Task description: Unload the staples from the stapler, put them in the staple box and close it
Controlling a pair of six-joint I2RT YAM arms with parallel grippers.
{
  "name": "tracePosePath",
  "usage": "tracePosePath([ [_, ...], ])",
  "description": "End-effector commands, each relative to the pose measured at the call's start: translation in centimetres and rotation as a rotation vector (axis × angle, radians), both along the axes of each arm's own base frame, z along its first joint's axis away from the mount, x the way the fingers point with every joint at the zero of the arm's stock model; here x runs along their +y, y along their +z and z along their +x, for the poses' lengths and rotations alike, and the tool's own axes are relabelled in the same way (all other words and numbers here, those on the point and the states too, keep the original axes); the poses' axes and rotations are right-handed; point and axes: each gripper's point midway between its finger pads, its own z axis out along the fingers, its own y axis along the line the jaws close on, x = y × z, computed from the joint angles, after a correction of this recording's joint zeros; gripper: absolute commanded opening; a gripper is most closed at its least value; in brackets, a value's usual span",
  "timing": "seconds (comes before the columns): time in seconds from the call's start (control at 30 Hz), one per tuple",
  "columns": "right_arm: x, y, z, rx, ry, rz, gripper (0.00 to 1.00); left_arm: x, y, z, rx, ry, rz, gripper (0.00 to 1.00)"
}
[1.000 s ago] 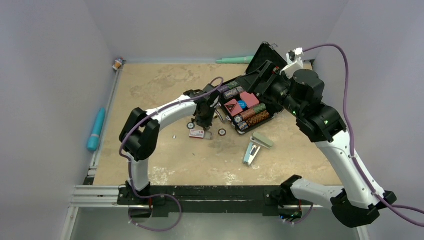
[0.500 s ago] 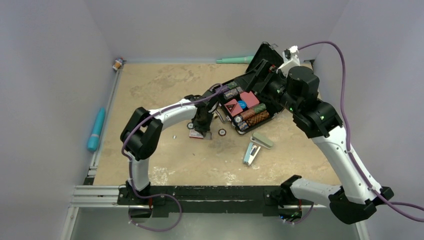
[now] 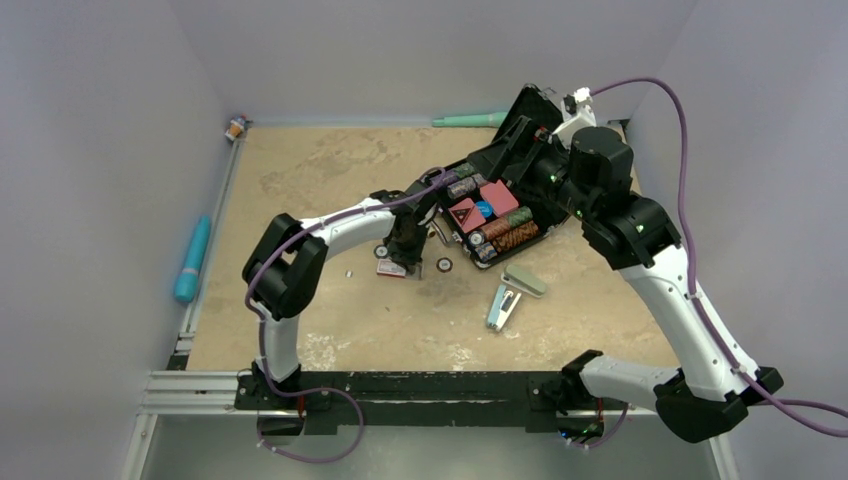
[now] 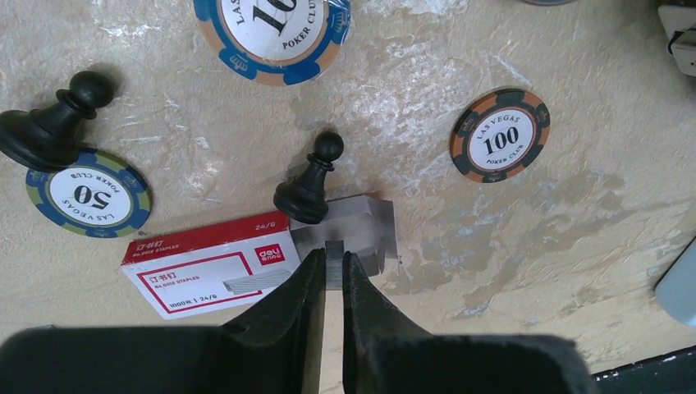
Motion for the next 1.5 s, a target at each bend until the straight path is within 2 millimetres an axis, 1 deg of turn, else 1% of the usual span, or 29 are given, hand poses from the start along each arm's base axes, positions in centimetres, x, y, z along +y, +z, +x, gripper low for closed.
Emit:
tracePosePath([
  [0.0,0.0,2.1,-0.3,-0.056,0.022,0.017,0.92,-0.9,0.7,0.7,-0.015,0.012,-0.044,0.25],
  [0.03,-0.1,2.1,-0.3,-0.057,0.021,0.016,0.92,-0.9,0.8,0.8,-0.018,0.012,-0.047,0.32],
  [0.13,0.0,2.0,-0.3,-0.054,0.022,0.017,0.92,-0.9,1.4,0.8,-0.028,0.015,-0.054,0.48],
  [0.23,-0.1,2.0,-0.3,-0.054,0.021,0.02,0.92,-0.9,2.2,0.9,-0.04,0.016,-0.06,0.55],
  [0.3,0.0,1.9,-0.3,-0.052,0.022,0.021,0.92,-0.9,2.9,0.9,-0.051,0.017,-0.067,0.55],
  [0.37,0.0,1.9,-0.3,-0.052,0.023,0.024,0.92,-0.9,4.1,1.0,-0.071,0.021,-0.08,0.56],
  [0.57,-0.1,2.0,-0.6,-0.053,0.025,0.036,0.92,-0.5,8.4,0.8,-0.14,0.031,-0.125,0.56],
  [0.7,-0.3,2.1,-1.0,-0.055,0.021,0.049,0.92,0.7,10.8,0.3,-0.185,0.029,-0.128,0.56],
  [0.83,-0.5,2.2,-1.4,-0.055,0.017,0.073,0.92,3.2,11.9,-0.1,-0.234,0.036,-0.07,0.56],
  [1.0,-0.7,1.7,-2.1,-0.044,0.012,0.098,0.91,7.1,12.3,-0.4,-0.257,0.084,-0.018,0.56],
  [1.13,-1.1,0.8,-3.0,-0.029,0.008,0.125,0.91,9.9,11.9,-0.5,-0.256,0.123,0.015,0.56],
  [1.47,-2.4,0.2,-5.3,-0.016,-0.004,0.179,0.9,14.1,9.3,0.0,-0.229,0.168,0.095,0.56],
])
